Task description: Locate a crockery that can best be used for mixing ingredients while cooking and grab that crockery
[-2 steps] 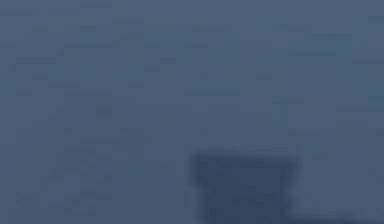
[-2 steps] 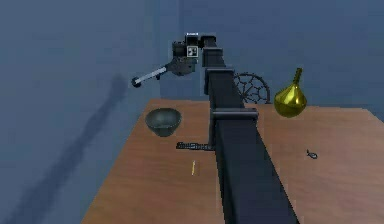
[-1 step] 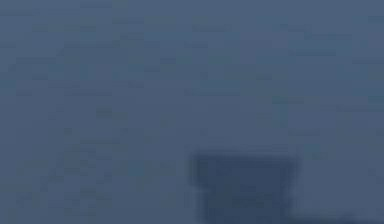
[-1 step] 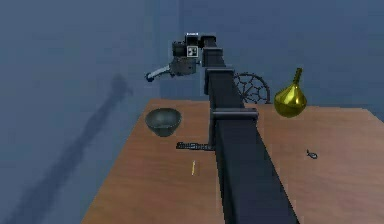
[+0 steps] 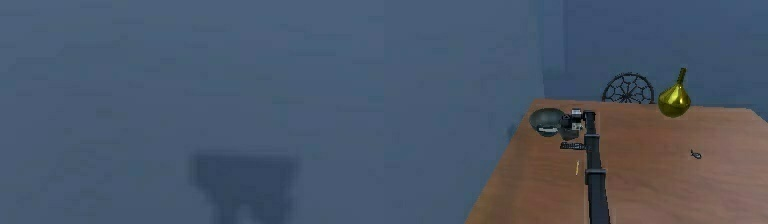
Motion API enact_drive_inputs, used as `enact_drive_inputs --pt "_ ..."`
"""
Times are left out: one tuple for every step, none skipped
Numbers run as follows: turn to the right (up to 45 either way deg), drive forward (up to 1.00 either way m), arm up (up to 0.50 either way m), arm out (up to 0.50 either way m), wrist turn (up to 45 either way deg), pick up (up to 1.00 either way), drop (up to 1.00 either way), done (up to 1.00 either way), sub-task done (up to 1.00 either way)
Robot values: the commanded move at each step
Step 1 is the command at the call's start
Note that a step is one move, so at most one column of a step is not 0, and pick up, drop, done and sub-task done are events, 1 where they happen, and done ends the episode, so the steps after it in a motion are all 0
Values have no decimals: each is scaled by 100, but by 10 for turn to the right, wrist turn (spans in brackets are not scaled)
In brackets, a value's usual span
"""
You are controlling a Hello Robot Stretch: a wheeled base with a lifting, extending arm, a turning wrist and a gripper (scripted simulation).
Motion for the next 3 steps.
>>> enact_drive_inputs --pt "0 0 0 0 0 100 0 0 0" --pt "0 0 10 0 0 0 0 0 0" --pt "0 0 0 0 0 0 0 100 0"
